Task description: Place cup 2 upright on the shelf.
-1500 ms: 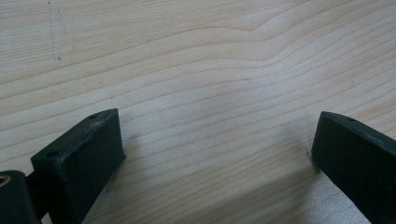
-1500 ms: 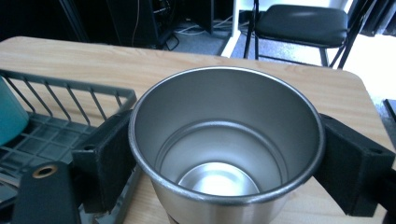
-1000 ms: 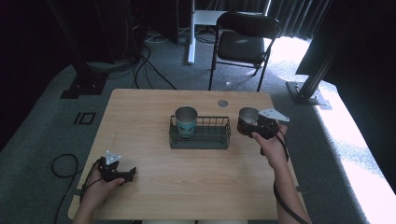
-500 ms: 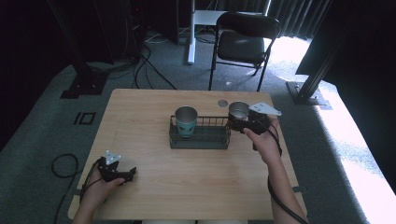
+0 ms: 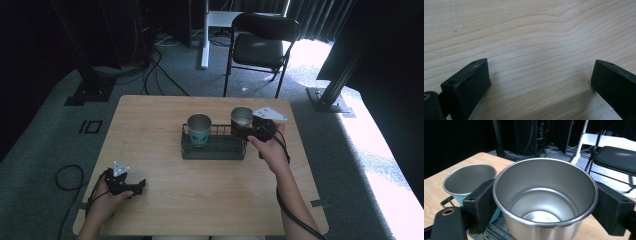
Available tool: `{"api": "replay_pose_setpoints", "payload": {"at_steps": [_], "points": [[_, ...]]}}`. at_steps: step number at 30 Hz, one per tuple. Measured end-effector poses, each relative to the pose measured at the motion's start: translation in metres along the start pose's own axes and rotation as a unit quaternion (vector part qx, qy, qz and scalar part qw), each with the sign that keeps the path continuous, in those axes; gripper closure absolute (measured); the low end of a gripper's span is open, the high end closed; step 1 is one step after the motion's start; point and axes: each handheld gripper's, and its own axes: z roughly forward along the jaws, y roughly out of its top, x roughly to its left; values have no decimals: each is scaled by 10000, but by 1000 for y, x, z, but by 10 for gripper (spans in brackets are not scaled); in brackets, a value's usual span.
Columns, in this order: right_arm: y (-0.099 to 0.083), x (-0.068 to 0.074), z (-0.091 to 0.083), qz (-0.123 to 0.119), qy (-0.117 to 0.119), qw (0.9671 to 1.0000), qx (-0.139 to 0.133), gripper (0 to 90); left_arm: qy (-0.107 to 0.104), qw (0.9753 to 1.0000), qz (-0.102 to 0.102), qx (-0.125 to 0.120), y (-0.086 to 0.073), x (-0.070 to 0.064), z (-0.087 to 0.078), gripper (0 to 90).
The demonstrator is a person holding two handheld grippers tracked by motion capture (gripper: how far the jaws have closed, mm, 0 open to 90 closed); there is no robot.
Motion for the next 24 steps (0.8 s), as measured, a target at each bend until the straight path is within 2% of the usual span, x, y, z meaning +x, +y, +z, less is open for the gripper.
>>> {"api": "replay_pose_setpoints", "payload": {"at_steps": [11, 24], "points": [[-7, 15, 19, -14, 156, 9998, 102, 140, 2, 10000, 14, 6, 0, 0, 0, 29], [-28, 18, 40, 85, 119, 9995, 271, 141, -1, 10000, 6, 7, 0, 0, 0, 29]]}}
